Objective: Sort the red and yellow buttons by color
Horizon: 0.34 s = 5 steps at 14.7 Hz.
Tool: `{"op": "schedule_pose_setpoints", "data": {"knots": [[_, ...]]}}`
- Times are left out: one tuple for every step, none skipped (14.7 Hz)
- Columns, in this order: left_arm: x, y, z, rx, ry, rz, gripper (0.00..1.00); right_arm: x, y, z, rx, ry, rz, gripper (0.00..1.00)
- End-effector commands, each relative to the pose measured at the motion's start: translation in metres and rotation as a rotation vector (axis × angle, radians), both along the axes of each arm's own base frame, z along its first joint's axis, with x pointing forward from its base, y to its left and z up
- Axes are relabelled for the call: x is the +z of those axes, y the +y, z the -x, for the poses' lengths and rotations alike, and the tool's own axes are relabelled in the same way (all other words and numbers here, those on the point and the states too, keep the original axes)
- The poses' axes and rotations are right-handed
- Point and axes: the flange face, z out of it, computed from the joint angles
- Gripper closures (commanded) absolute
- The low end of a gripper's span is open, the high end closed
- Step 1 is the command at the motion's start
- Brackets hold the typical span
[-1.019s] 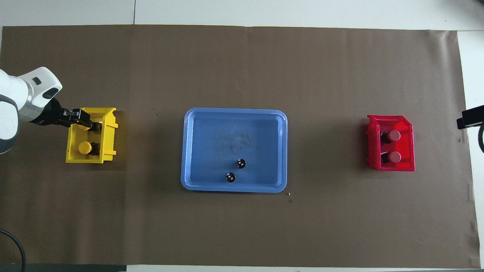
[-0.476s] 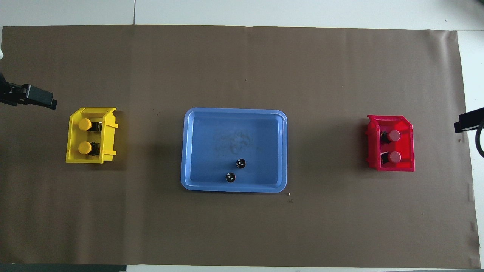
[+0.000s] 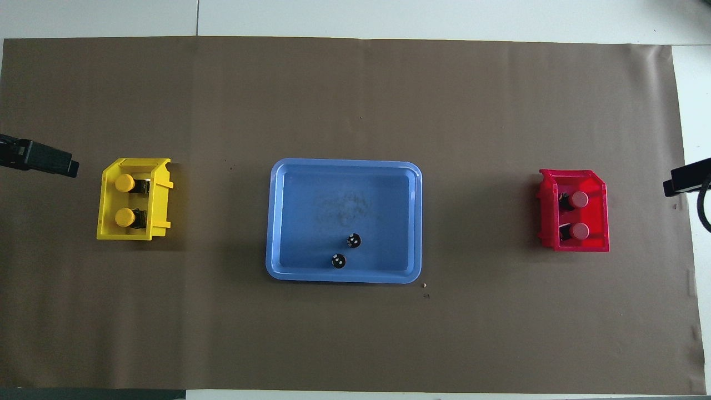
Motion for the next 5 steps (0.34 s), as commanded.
{"op": "schedule_pose_setpoints", "data": {"knots": [[0.006,0.0,0.001,0.004,0.019,-0.019,0.0,0.004,0.002,0.003,0.001,0.006,-0.015,0.0],[0.006,0.001,0.001,0.006,0.018,-0.02,0.0,0.004,0.001,0.003,0.002,0.006,-0.016,0.0],[0.007,0.005,0.001,0.012,0.017,-0.022,0.0,0.004,0.001,0.003,0.004,0.006,-0.016,0.0],[0.008,0.01,0.001,0.02,0.012,-0.021,0.0,0.004,0.002,0.003,0.005,0.007,-0.016,0.0],[0.008,0.012,0.0,0.024,0.008,-0.022,0.0,0.004,0.001,0.003,0.004,0.006,-0.016,0.0]]}}
